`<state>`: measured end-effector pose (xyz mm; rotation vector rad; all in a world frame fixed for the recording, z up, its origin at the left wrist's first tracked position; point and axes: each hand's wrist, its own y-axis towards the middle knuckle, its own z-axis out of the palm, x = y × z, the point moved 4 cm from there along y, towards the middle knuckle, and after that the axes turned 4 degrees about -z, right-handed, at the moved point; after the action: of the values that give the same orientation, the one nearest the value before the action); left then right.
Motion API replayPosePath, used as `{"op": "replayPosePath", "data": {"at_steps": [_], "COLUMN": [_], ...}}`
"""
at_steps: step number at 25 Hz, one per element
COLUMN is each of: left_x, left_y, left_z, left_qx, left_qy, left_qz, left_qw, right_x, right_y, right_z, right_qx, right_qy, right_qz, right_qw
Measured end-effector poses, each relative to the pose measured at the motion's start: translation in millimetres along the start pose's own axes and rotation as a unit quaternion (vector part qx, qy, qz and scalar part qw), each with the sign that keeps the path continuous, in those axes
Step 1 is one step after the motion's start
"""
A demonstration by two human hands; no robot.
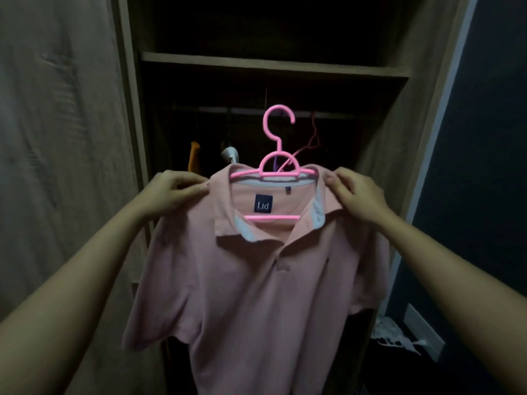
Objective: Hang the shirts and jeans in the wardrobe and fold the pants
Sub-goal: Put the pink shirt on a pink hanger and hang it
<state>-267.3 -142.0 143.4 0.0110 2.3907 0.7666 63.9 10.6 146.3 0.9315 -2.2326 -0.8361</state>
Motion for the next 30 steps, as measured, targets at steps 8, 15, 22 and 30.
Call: {"op": "replayPosePath", "data": {"at_steps": [8, 15, 22, 30], "left_x": [76, 47, 51, 5], "left_y": [-34, -36, -17, -19], "left_z": [27, 11, 7, 35], "left_qx": [-0.092, -0.227, -0.194, -0.065], "left_qy": [0.027, 0.041, 0.062, 0.076], "left_qz": [-0.135, -0.029, -0.096, 0.068], "left_qw": [0.986, 0.973, 0.974, 0.993], "right_x": [-2, -20, -29, -25], "right_y": [-1, -8, -19, -18], "right_z": [-26, -27, -14, -7], "right_qx": [-0.101, -0.062, -0.031, 0.008], "right_qy": [-0.021, -0.042, 0.084, 0.11], "right_qz": [0.078, 0.006, -0.003, 0.009], "right_qw": [0.992, 0.997, 0.996, 0.994]}}
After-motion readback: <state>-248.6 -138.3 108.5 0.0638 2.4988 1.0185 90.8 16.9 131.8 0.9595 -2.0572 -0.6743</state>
